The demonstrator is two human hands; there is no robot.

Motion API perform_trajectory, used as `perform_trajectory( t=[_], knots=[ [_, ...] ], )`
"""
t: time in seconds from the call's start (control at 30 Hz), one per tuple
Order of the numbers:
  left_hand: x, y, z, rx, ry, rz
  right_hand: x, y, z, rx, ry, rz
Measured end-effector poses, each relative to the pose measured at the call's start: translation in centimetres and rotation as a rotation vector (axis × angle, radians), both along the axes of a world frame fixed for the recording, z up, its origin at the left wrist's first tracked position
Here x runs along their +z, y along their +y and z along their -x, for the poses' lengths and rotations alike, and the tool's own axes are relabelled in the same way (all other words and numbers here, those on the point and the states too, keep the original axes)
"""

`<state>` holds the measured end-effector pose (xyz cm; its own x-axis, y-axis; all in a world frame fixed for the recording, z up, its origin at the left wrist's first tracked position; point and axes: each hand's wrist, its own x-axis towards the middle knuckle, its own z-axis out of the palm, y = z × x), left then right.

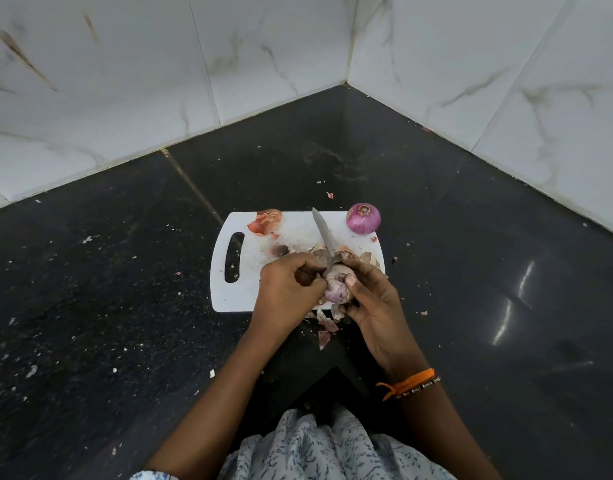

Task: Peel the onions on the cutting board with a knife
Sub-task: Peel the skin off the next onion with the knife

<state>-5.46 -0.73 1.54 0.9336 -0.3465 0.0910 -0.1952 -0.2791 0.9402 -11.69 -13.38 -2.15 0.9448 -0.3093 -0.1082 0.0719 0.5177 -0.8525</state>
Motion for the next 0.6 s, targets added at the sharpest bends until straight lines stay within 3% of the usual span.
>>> perform_trajectory(
  t=[0.27,0.6],
  knots=[
    [-0.10,0.35,-0.04,0.039,0.169,0.157,-0.15,-0.20,-0.19,-0.019,0.002,-0.023],
    [-0.01,0.26,0.02,-0.011,0.030,0.079,-0.02,0.00,-0.09,-0.015,0.010,0.026]
  ],
)
